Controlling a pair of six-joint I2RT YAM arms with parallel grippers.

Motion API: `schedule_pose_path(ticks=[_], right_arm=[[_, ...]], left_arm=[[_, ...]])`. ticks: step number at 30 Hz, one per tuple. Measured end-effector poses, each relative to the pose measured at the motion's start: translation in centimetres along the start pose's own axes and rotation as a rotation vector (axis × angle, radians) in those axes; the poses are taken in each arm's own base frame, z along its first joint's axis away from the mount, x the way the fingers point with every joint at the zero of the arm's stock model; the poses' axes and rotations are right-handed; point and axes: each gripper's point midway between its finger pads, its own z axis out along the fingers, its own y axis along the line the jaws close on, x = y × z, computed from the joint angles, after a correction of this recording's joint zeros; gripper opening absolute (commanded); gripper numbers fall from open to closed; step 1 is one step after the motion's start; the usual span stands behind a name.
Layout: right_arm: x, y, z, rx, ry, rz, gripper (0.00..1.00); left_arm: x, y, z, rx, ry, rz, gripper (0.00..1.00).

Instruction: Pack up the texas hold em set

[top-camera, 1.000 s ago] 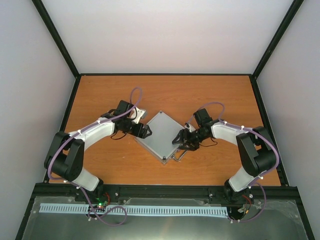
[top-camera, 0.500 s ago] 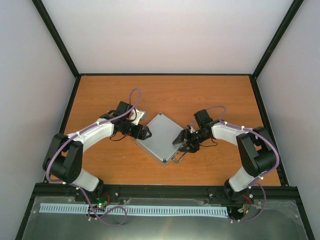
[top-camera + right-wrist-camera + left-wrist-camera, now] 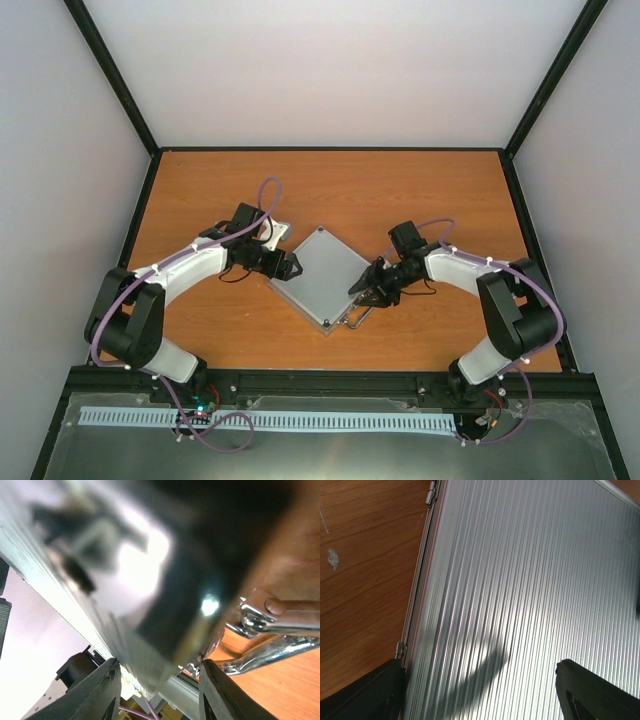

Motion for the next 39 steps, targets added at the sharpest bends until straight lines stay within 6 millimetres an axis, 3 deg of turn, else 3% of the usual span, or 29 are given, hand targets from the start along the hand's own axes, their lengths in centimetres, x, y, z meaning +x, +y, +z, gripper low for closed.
schedule_pose_path(ticks=[7,12,17,23,31,35,39], right_arm=[[0.9,0.3,0.4,0.0,0.01,0.038,0.32],[1.0,0.4,0.4,-0.003,0.006,0.064,0.3],[1.0,0.5,0.3,0.02,-0.004,0.04,0.43],[0.6,2.3,-1.1,0.094,-0.06,-0.199,0.58],[-1.1,3.2,-4.4,0.119,-0.195,-0.443,0.68],[-1.7,4.0,-6.5,0.116,-0.277,-0.511,0.71],[-1.8,4.5,-7.7,0.109,-0.324,-0.553,0.71]], left_arm=[[0.2,0.2,-0.2,-0.017,0.0,-0.005,0.83],[0.3,0.2,-0.2,-0.018,-0.004,-0.006,0.83],[0.6,0.2,-0.4,-0.028,0.0,-0.01,0.87],[0.9,0.0,-0.8,-0.073,0.021,-0.071,1.0],[0.3,0.1,-5.3,-0.177,-0.048,-0.332,1.0],[1.4,-0.9,-6.1,-0.137,-0.035,-0.468,1.0],[4.1,-1.9,-4.7,-0.044,0.033,-0.606,1.0]])
